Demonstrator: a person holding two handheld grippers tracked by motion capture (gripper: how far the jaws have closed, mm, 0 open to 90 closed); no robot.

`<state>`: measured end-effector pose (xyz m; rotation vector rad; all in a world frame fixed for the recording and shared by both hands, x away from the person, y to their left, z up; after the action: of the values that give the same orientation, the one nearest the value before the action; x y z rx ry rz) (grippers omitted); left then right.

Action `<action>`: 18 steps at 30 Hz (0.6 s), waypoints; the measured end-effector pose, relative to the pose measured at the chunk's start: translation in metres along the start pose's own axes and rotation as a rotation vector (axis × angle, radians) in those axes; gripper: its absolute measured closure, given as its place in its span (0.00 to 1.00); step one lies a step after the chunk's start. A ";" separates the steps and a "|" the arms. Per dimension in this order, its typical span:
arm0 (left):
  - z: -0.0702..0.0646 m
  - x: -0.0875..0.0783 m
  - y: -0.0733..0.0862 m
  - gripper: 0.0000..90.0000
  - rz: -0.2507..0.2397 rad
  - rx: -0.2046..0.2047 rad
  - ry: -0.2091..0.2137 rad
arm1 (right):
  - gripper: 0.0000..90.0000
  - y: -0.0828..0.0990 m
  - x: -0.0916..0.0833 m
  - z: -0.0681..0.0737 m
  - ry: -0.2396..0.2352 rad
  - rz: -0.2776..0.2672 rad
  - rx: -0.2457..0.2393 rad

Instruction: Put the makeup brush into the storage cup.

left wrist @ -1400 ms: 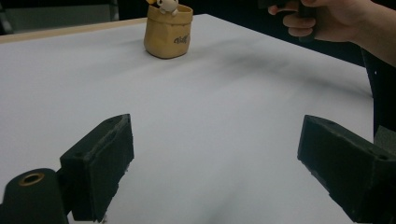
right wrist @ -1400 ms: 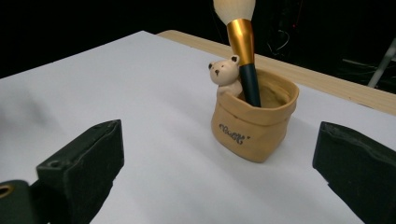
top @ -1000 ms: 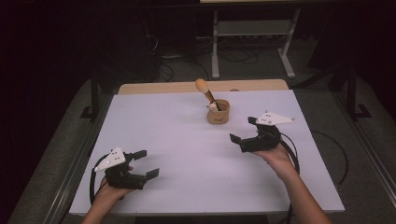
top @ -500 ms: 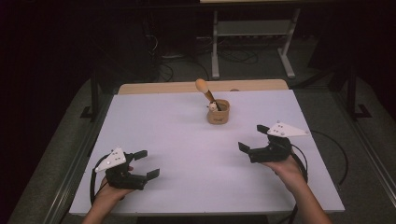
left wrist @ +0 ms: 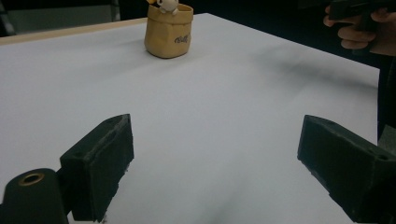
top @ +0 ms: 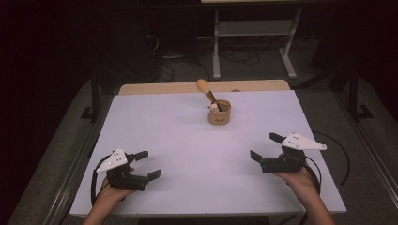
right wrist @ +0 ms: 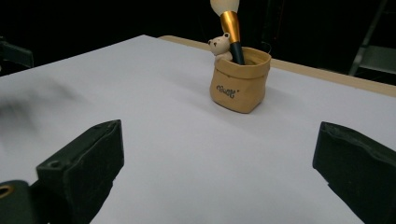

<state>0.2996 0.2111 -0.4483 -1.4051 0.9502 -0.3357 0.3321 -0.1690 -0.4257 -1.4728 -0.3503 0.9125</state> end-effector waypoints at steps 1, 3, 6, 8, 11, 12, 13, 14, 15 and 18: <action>0.000 0.000 0.000 0.11 -0.002 -0.001 0.000 | 0.02 0.001 -0.002 0.000 0.003 -0.004 -0.004; 0.001 -0.001 -0.001 0.11 -0.006 0.006 -0.002 | 0.02 0.005 -0.005 -0.001 0.008 0.002 -0.002; 0.001 -0.001 -0.001 0.11 -0.008 0.007 -0.004 | 0.02 0.010 -0.010 0.000 0.012 0.006 0.004; 0.001 -0.001 -0.001 0.11 -0.008 0.007 -0.003 | 0.02 0.015 -0.012 0.000 0.016 0.014 0.006; 0.001 0.000 0.000 0.11 -0.006 0.008 -0.006 | 0.01 0.023 -0.016 0.001 0.018 0.031 0.019; 0.001 0.000 0.000 0.11 0.000 0.008 -0.009 | 0.01 0.026 -0.017 0.001 0.020 0.042 0.017; 0.001 0.000 0.000 0.11 -0.003 0.006 -0.013 | 0.01 0.028 -0.017 0.002 0.021 0.045 0.019; 0.001 0.001 0.001 0.11 -0.003 0.008 -0.013 | 0.02 0.030 -0.018 0.002 0.022 0.051 0.016; 0.001 0.001 0.001 0.11 -0.003 0.008 -0.013 | 0.02 0.030 -0.018 0.002 0.022 0.051 0.016; 0.001 0.001 0.001 0.11 -0.008 0.009 -0.011 | 0.02 0.039 -0.021 0.003 0.017 0.067 0.028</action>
<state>0.3008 0.2108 -0.4496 -1.4010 0.9335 -0.3373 0.3047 -0.1875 -0.4551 -1.4726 -0.2762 0.9538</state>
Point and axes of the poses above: each handheld gripper's, and its own axes: x roughly forward along the jaws, y roughly out of its underside, z roughly to its left, the point moved 8 cm from there along x, roughly forward along the jaws, and after that the axes turned 6 degrees about -y, right-handed, at the moved point
